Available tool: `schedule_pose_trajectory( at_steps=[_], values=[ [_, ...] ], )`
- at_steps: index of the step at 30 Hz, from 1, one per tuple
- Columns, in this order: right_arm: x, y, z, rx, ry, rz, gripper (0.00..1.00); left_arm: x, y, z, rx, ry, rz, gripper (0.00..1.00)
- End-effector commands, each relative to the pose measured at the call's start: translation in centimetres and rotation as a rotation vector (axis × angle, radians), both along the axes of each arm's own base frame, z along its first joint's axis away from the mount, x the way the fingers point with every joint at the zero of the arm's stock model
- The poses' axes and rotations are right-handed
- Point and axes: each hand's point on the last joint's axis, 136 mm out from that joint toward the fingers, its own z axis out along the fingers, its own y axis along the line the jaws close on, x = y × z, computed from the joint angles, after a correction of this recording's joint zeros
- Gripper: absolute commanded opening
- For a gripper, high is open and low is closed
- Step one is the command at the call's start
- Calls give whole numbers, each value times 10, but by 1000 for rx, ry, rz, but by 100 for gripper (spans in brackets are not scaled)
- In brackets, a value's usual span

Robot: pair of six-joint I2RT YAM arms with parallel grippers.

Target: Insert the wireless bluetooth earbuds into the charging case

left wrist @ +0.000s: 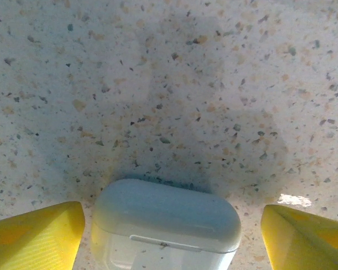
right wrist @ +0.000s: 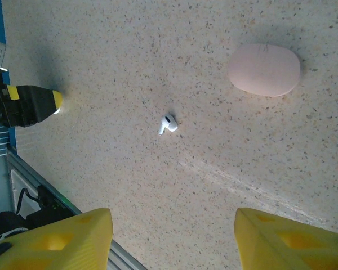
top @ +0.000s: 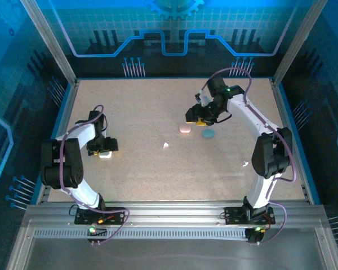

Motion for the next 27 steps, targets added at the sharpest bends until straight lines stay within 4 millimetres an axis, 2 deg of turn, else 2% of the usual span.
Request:
schedule_pose_trajectory(
  at_steps=[1, 10, 14, 17, 22, 27],
  values=[
    [-13, 2, 6, 21, 14, 30, 60, -3, 0, 2, -17, 41, -3, 80],
    [-15, 0, 2, 24, 34, 25, 60, -2, -6, -4, -40, 62, -23, 69],
    [-17, -1, 1, 24, 38, 22, 60, -5, -11, -6, -19, 87, -54, 68],
    [-19, -3, -2, 21, 47, 16, 60, -4, -22, -3, -32, 81, -79, 68],
    [-23, -7, -3, 23, 50, 3, 60, -4, -40, 0, -42, 78, -125, 55],
    [-27, -11, -3, 31, 53, -14, 60, -3, -71, 14, -49, 53, -194, 54]
  ],
)
